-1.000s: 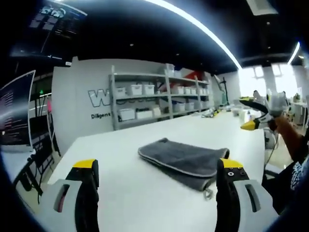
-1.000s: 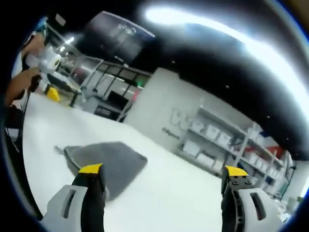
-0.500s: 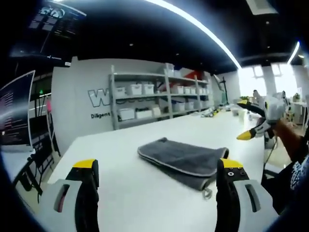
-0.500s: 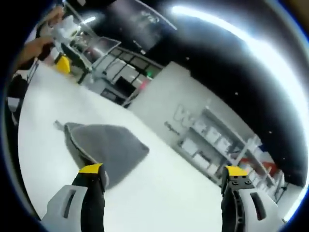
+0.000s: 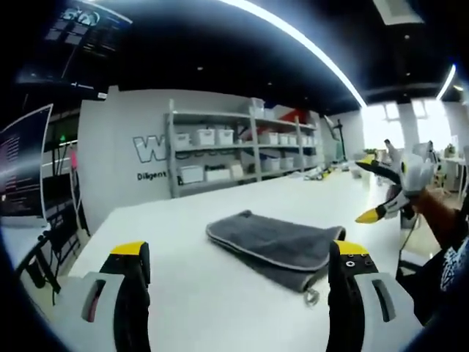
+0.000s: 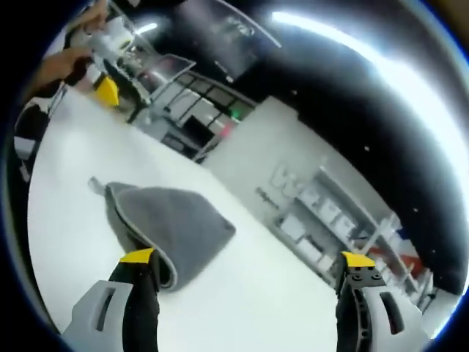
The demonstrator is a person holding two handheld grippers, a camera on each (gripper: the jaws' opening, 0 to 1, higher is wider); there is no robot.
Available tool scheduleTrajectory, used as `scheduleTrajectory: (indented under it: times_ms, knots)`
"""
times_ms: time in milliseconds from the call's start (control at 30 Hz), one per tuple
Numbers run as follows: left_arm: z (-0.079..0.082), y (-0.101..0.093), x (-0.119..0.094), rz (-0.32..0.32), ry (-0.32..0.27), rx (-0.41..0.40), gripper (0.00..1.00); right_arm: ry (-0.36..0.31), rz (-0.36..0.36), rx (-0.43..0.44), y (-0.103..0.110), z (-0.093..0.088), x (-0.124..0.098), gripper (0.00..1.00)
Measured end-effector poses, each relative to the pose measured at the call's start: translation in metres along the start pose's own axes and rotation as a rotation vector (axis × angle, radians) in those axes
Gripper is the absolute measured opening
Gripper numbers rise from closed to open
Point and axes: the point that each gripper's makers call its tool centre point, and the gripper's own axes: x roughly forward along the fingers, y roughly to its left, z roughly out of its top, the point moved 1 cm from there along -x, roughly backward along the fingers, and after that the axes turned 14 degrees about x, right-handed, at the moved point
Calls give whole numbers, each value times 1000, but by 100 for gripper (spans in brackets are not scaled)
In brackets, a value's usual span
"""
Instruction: Open the folded towel by lifting each exposed corner and separating the folded layers until the towel lies flat within the target outline without major curled edges
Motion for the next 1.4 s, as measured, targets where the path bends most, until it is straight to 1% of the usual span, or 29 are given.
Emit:
scheduleTrajectory:
  times_ms: [100, 133, 167, 267, 467, 667, 700, 800, 900, 933, 1133, 1267, 1400]
  knots:
    - [-2, 0, -1, 2, 2, -2, 100, -5, 19, -27, 7, -3, 6, 100]
    - [-3, 1, -1, 3, 5, -5, 100, 4, 23, -43, 9, -6, 9, 100]
    - [-5, 0, -1, 4, 8, -7, 100, 14, 21, -59, 11, -8, 12, 100]
    - [-8, 0, -1, 1, 17, -10, 100, 15, 20, -96, 16, -10, 17, 100]
    - [-8, -1, -1, 4, 16, -15, 100, 16, 24, -156, 24, -13, 27, 100]
    - [-6, 0, -2, 2, 8, -23, 100, 18, 12, -276, 30, -14, 38, 100]
    - [-6, 0, -2, 2, 7, -24, 100, 15, 10, -295, 31, -13, 39, 100]
    - [-7, -1, -2, -3, 7, -27, 100, -28, 21, -343, 41, -5, 43, 100]
    - [-8, -1, -1, -5, 8, -30, 100, -43, 33, -382, 50, -1, 45, 100]
    - [-8, 0, -1, -3, 5, -33, 100, -48, 41, -407, 56, 0, 47, 100]
    - [-8, 0, -1, -6, 6, -38, 100, -64, 54, -421, 65, 5, 53, 100]
    - [-8, 1, -1, -4, 6, -42, 100, -86, 70, -439, 74, 11, 54, 100]
    - [-8, 1, -1, -8, 5, -47, 100, -108, 84, -470, 84, 16, 56, 100]
